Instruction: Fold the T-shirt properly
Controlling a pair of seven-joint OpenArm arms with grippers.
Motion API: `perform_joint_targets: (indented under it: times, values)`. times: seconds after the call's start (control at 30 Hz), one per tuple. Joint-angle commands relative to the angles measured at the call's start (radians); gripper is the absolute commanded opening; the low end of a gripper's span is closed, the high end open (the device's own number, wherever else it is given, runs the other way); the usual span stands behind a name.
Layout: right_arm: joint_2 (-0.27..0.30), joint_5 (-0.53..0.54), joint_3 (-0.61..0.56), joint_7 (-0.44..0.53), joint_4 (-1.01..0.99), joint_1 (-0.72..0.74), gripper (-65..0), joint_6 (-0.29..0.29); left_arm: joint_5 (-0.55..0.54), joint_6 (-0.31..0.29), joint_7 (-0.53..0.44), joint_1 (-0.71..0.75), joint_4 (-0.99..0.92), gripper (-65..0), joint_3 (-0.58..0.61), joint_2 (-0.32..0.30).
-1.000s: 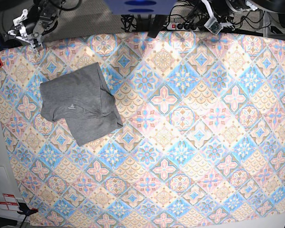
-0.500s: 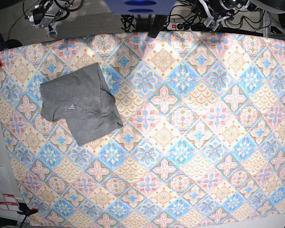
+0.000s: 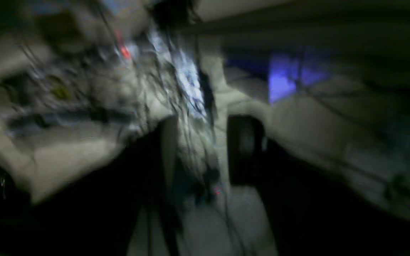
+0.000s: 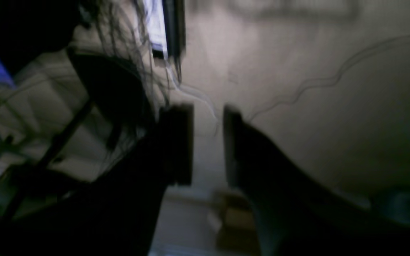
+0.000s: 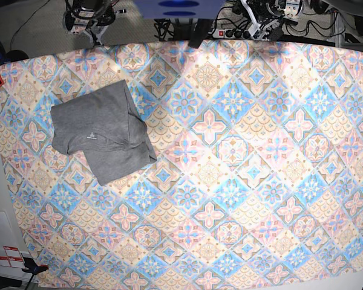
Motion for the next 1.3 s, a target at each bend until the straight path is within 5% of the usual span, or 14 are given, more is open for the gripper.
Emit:
perform_joint_targets:
  times: [0.0, 0.2, 0.3, 0.47, 0.6, 0.8, 0.93, 1.27]
  values:
    - [0.008, -0.006, 0.003, 0.015, -0.031, -0.001, -50.8, 0.006, -0.016, -0.013, -0.052, -0.016, -0.028, -42.8, 0.019, -0.001]
    - [0.086, 0.0, 0.005, 0.15, -0.336, 0.07, -50.8, 0.006, -0.018, -0.007, -0.242, -0.177, -0.418, -42.8, 0.096, 0.038]
    - [0.117, 0.035, 0.006, 0.21, -0.462, 0.102, -50.8, -0.001, -0.018, -0.005, -0.411, -0.287, -0.68, -42.8, 0.105, 0.049]
    - [0.132, 0.051, 0.005, 0.332, -0.615, 0.128, -50.6, -0.267, -0.018, 0.027, -0.596, -0.431, -0.874, -42.8, 0.105, 0.067]
    - [0.131, 0.055, 0.003, 0.384, -0.671, 0.147, -50.6, -0.33, -0.016, 0.203, -0.599, -0.448, -0.874, -42.3, 0.106, 0.072]
    - [0.126, 0.126, 0.005, 0.394, -0.677, 0.153, -50.6, -0.339, -0.015, 0.326, -0.598, -0.441, -0.874, -42.2, 0.106, 0.072]
    - [0.126, 0.233, 0.005, 0.395, -0.674, 0.15, -50.7, -0.377, -0.013, 0.349, -0.598, -0.441, -0.874, -42.2, 0.106, 0.072]
    - [0.071, 0.241, 0.005, 0.395, -0.677, 0.148, -50.7, -0.377, 0.059, 0.348, -0.596, -0.438, -0.874, -42.2, 0.106, 0.064]
